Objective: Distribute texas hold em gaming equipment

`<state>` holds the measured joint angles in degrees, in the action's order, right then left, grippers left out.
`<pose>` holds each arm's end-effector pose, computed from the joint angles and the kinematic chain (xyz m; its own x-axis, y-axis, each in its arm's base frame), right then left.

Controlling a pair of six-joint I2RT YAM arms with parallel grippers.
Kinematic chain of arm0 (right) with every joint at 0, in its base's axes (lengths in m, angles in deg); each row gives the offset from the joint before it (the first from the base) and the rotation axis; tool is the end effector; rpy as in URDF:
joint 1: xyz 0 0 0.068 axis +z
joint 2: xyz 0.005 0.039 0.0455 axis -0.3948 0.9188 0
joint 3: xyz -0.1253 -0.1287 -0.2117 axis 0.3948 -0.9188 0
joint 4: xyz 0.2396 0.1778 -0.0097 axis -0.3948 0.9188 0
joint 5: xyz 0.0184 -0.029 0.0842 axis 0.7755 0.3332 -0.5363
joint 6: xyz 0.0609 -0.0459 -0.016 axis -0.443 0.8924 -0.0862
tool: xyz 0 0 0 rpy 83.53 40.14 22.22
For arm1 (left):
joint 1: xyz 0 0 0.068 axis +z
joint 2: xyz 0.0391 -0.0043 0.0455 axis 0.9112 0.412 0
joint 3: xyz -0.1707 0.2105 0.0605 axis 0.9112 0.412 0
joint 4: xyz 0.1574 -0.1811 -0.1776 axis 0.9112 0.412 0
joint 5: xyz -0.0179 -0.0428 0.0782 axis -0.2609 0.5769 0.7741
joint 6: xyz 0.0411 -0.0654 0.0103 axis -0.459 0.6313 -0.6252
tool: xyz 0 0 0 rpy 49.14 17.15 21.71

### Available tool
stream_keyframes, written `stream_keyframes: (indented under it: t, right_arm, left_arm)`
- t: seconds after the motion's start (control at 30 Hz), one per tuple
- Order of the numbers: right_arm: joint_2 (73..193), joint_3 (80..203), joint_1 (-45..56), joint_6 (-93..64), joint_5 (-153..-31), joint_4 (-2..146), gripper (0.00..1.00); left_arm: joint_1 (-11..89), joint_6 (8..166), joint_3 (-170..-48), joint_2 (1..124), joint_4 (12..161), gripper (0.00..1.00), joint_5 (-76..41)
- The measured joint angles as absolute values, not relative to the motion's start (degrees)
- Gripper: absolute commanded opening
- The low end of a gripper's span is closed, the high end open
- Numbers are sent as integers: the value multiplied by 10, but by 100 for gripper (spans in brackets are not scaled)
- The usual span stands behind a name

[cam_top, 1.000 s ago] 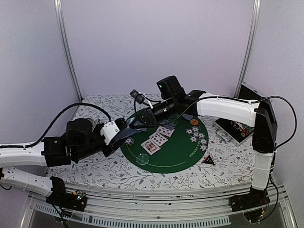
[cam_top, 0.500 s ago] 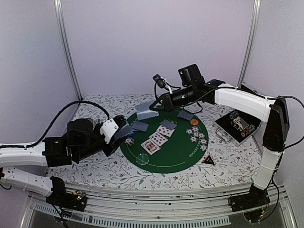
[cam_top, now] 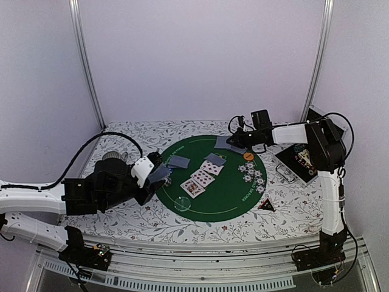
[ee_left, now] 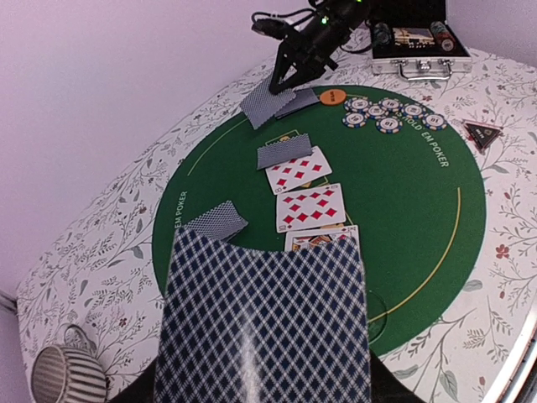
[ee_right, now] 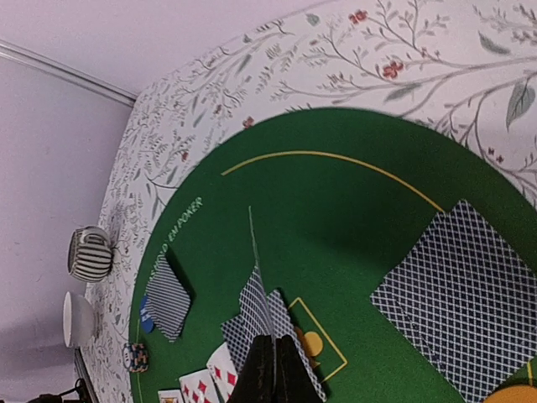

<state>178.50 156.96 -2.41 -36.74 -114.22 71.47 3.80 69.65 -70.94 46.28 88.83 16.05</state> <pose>0.5059 0.2282 0.1376 -0.8082 0.1410 -0.5718 -0.3405 0.6803 0.6490 0.1604 -0.2402 0.2228 -0.1382 0.4432 -0.8857 0.6328 0.7274 0.2653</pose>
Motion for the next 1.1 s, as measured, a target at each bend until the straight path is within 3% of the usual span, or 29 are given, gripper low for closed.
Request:
stream_keyframes:
  t: [0.4, 0.57, 1.1]
  right_arm:
    - [1843, 1573, -13, -427, -1110, 683, 17]
    - [1845, 1573, -13, -440, -1108, 675, 3]
    - [1845, 1499, -13, -561, -1075, 540, 3]
  left_arm:
    - [42, 751, -683, 482, 879, 52, 158]
    - [43, 759, -683, 487, 878, 52, 157]
    - [44, 775, -675, 479, 877, 52, 157]
